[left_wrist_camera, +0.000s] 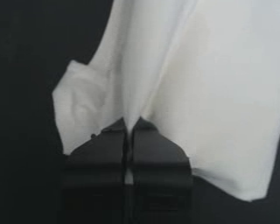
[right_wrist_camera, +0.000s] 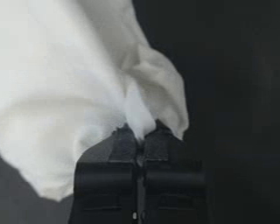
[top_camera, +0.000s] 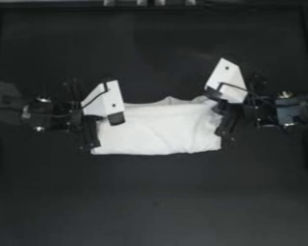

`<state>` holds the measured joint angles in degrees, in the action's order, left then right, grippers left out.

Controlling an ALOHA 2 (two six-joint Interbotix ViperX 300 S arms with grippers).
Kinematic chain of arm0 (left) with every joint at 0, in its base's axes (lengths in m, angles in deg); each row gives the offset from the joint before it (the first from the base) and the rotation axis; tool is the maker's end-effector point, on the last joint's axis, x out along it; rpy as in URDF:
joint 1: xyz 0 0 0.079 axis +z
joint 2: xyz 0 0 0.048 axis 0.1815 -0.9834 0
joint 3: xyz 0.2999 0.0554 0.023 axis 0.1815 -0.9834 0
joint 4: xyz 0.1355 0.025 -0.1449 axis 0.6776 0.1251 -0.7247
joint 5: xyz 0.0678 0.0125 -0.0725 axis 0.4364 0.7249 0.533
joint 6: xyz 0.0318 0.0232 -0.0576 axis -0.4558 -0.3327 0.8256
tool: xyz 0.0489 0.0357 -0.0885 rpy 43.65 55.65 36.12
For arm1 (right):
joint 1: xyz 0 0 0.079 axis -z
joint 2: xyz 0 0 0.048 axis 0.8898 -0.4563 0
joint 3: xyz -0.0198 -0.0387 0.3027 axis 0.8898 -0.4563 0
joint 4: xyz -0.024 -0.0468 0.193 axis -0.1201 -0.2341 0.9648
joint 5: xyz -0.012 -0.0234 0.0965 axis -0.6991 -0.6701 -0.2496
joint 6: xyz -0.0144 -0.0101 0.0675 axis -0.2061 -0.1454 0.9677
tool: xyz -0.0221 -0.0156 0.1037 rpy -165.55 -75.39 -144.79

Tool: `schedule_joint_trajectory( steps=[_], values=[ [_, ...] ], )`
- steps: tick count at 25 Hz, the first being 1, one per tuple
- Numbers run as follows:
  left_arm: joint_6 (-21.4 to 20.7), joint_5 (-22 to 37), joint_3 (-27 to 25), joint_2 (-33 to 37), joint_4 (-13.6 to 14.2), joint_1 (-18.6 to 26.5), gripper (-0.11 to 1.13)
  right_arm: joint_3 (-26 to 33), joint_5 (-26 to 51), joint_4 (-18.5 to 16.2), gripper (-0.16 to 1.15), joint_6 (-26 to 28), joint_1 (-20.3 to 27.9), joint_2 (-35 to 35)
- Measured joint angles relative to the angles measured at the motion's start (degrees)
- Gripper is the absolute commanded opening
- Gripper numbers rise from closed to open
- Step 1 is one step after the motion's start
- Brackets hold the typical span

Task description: Fold shirt

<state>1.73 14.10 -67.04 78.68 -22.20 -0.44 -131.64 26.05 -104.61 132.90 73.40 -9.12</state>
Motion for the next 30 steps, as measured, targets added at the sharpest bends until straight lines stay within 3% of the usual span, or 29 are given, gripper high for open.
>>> schedule_joint_trajectory(
  steps=[13, 17, 20, 22, 26, 30],
  values=[
    [-3.78, -1.49, 0.35, -5.36, -1.23, 2.99, 0.04, -0.09, -4.48, 0.00, 0.05, -2.64, 4.66, -6.59],
    [-3.87, -1.85, 0.97, -6.15, -1.32, 3.34, 0.09, -0.09, -4.66, -0.35, 0.05, -2.64, 5.10, -7.56],
    [-3.96, -1.85, 1.32, -6.42, -1.32, 3.34, 0.23, -0.18, -4.92, -0.53, 0.08, -2.64, 5.19, -7.91],
    [-3.96, -1.85, 1.49, -6.42, -1.32, 3.34, 0.43, -0.09, -5.71, -0.79, 0.12, -2.81, 5.27, -8.00],
    [-3.78, -1.67, 1.85, -6.42, -2.29, 3.69, 0.76, -0.09, -6.06, -1.05, 0.38, -2.72, 5.54, -8.35],
    [-3.69, -1.67, 2.02, -6.42, -3.43, 4.57, 0.79, -0.09, -6.24, -1.05, 0.58, -2.81, 6.24, -9.14]
  ],
)
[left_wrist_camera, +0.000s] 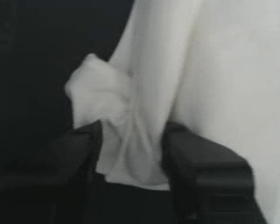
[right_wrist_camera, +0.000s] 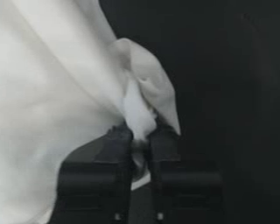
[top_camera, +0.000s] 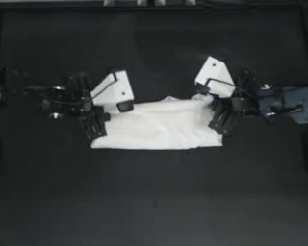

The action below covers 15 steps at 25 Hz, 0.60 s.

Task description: Fold shirt

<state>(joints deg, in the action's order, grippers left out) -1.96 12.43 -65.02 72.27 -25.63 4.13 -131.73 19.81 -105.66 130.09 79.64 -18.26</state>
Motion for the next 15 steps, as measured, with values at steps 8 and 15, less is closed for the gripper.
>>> schedule_joint_trajectory(
  steps=[8, 15],
  values=[
    [-0.09, 0.35, 0.00, 0.35, -0.18, 0.26, 0.82, 0.70, 0.53, -0.09, 0.75, -0.35, 0.44, -0.09],
    [-0.09, 0.53, -0.09, 1.49, -0.18, 0.62, 0.94, 1.41, 1.41, 0.53, 1.02, -0.88, 1.32, -0.09]
  ],
)
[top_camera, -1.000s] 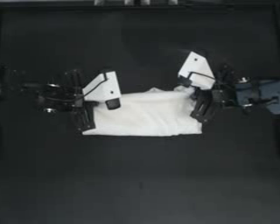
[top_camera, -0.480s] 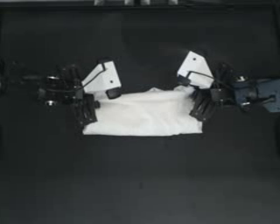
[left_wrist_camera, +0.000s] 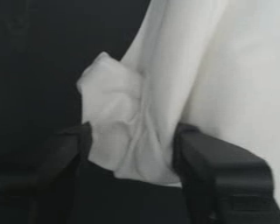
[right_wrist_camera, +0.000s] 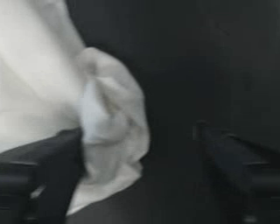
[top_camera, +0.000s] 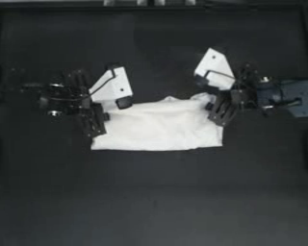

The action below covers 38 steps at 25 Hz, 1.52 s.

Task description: Fold shirt

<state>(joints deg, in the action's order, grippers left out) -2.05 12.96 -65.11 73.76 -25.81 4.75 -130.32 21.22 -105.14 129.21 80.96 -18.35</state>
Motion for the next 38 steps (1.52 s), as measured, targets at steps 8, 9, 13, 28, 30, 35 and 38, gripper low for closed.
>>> schedule_joint_trajectory(
  steps=[8, 9, 13, 28, 30, 35, 38],
  values=[
    [0.00, 0.09, 0.35, 4.48, 0.00, 1.41, 1.02, 2.55, 2.02, 0.79, 1.02, -0.09, 0.26, 2.02],
    [0.00, 0.00, 0.44, 4.92, 0.00, 1.58, 1.02, 2.72, 2.29, 0.97, 1.02, 0.00, 0.26, 2.46],
    [0.00, -0.09, 0.62, 6.50, 0.00, 1.85, 1.02, 3.25, 3.25, 4.83, 1.02, 0.00, 0.44, 4.92],
    [0.00, -13.54, 0.62, 11.34, -2.29, -2.64, 1.02, -7.03, -9.76, 33.40, 1.02, 2.20, 0.44, 19.86],
    [0.00, -14.50, 0.62, 11.34, -2.20, -3.08, 1.02, -8.79, -10.37, 36.65, 1.02, 2.72, 0.35, 20.21],
    [0.00, -16.26, 0.62, 11.34, -2.11, -3.43, 1.02, -11.07, -11.34, 39.99, 1.01, 4.39, -0.18, 19.42],
    [0.00, -16.96, 0.62, 11.25, -2.02, -3.43, 1.02, -11.07, -11.43, 40.17, 1.00, 5.45, -0.70, 18.02]
  ],
)
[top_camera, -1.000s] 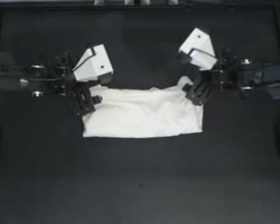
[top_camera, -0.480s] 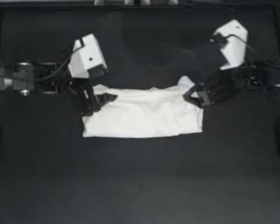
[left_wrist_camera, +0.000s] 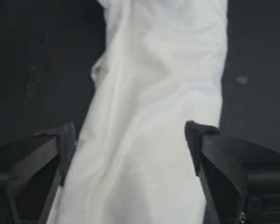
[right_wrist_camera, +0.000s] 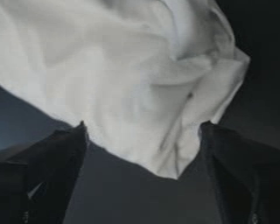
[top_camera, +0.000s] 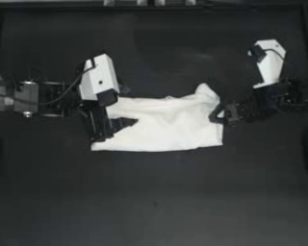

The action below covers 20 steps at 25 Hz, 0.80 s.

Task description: Fold shirt

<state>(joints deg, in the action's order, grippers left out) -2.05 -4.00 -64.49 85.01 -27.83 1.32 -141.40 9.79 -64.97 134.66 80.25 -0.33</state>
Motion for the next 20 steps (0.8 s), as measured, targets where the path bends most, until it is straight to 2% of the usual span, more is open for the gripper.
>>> schedule_joint_trajectory(
  steps=[8, 13, 20],
  values=[
    [-0.09, -1.05, 0.00, -1.49, 0.09, -0.09, 1.02, -0.18, -0.53, -0.97, 1.00, 3.43, -0.53, -3.43],
    [-0.09, -1.93, 0.00, -2.55, 0.35, -0.09, 1.01, 0.00, -1.41, -3.43, 0.98, 5.98, -0.88, -7.38],
    [-0.09, -2.11, 0.00, -3.25, 0.70, -0.18, 1.01, 0.26, -8.17, -5.10, 0.97, 7.56, -0.88, -10.72]
  ],
)
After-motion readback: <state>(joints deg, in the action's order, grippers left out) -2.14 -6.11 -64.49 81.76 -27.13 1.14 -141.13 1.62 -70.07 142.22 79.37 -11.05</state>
